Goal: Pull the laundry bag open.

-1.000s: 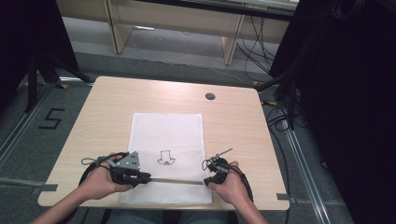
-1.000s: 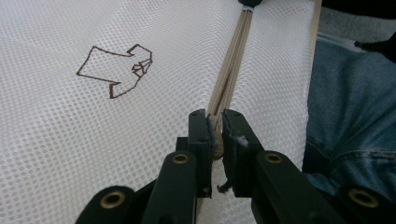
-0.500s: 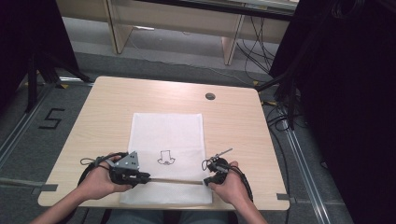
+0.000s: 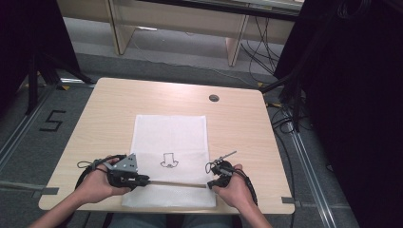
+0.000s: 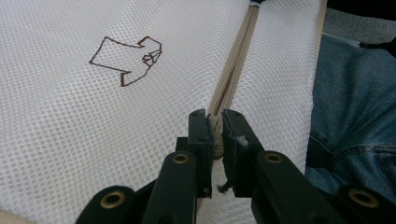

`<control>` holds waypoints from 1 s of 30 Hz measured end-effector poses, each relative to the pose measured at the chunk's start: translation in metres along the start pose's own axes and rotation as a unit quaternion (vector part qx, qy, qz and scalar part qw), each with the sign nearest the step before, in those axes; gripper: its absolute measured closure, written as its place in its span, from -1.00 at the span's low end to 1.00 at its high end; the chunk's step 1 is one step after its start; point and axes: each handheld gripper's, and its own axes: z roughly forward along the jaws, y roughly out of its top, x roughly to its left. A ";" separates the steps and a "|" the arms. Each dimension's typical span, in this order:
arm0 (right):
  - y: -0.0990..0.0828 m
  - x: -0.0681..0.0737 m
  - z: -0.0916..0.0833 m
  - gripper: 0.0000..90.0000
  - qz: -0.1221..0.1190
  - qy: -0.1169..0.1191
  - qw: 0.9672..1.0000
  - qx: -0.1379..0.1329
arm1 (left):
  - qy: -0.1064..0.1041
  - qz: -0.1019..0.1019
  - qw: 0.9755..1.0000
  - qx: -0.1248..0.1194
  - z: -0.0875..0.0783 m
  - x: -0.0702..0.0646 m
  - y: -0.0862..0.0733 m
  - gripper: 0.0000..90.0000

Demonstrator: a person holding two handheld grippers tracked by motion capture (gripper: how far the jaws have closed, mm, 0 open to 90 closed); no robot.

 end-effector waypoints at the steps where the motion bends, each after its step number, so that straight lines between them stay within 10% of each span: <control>1: 0.000 0.000 0.000 1.00 0.001 0.002 1.000 0.000 | -0.001 0.000 1.000 0.000 0.000 0.000 0.000 0.82; 30: 0.000 0.000 0.000 1.00 0.000 0.001 1.000 0.000 | 0.003 -0.008 1.000 -0.002 -0.008 0.005 -0.007 0.82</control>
